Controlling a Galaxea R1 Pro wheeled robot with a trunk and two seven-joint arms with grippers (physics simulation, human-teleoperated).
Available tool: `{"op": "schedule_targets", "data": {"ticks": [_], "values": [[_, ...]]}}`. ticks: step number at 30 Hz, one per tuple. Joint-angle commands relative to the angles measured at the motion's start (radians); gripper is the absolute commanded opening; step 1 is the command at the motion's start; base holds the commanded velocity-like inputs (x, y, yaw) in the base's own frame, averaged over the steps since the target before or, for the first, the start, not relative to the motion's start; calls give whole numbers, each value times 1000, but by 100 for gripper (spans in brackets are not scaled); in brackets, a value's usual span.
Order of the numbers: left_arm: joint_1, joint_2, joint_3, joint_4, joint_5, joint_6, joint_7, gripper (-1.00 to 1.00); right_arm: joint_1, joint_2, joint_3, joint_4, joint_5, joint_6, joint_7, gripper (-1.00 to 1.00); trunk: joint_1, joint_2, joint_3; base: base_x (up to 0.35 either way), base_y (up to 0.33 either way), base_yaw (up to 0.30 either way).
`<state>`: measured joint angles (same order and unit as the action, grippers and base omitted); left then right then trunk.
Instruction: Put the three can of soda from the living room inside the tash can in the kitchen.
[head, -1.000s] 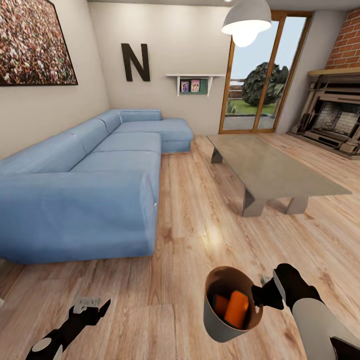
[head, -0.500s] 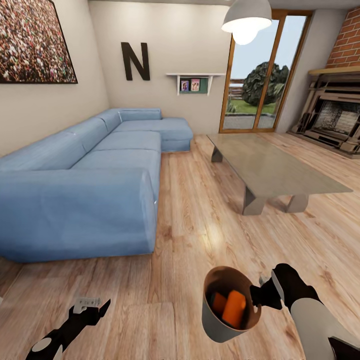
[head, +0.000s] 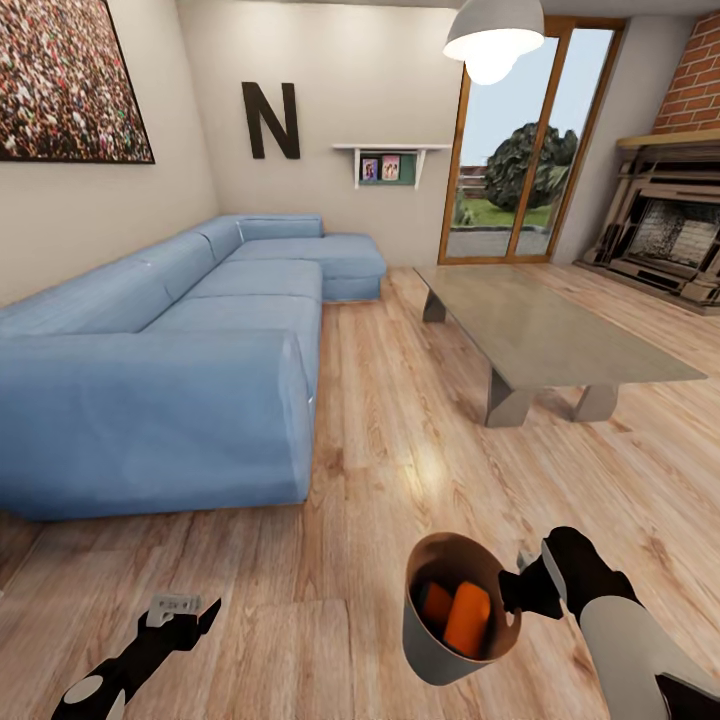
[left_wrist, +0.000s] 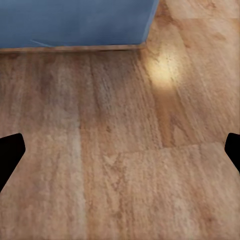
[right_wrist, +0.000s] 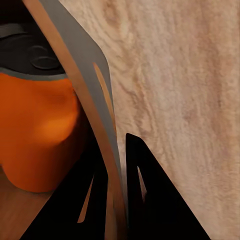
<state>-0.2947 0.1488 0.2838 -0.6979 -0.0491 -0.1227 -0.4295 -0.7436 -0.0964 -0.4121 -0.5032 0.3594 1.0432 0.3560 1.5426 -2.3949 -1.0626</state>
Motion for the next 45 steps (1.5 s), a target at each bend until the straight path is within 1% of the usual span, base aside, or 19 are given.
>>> {"op": "schedule_targets", "data": {"ticks": [1, 7, 19, 27, 30, 38, 45], "values": [[0, 0, 0, 0, 0, 0, 0, 100, 0, 0, -2, 0, -28, 4, 6, -100, 0, 0, 0, 0, 0, 0], [0, 0, 0, 1, 0, 0, 1, 100, 0, 1, -2, 0, -28, 4, 6, -100, 0, 0, 0, 0, 0, 0], [0, 0, 0, 1, -2, 0, 1, 100, 0, 3, -2, 0, -28, 4, 6, -100, 46, -84, -38, 0, 0, 0], [0, 0, 0, 1, -2, 0, 2, 100, 0, 3, 22, 0, -29, 4, 7, -100, 46, -84, -38, 0, 0, 0], [0, 0, 0, 1, -2, 0, 2, 100, 0, 3, 24, 0, -29, 4, 7, -100, 57, -105, -47, 0, 0, 0], [0, 0, 0, 1, -2, 0, 2, 100, 0, 3, 26, 0, -30, 4, 8, -100, 61, -107, -78, 0, 0, 0], [0, 0, 0, 1, -1, 0, 2, 100, 0, 4, 27, 0, -30, 4, 9, -100, 61, -107, -78, 0, 0, 0]]}}
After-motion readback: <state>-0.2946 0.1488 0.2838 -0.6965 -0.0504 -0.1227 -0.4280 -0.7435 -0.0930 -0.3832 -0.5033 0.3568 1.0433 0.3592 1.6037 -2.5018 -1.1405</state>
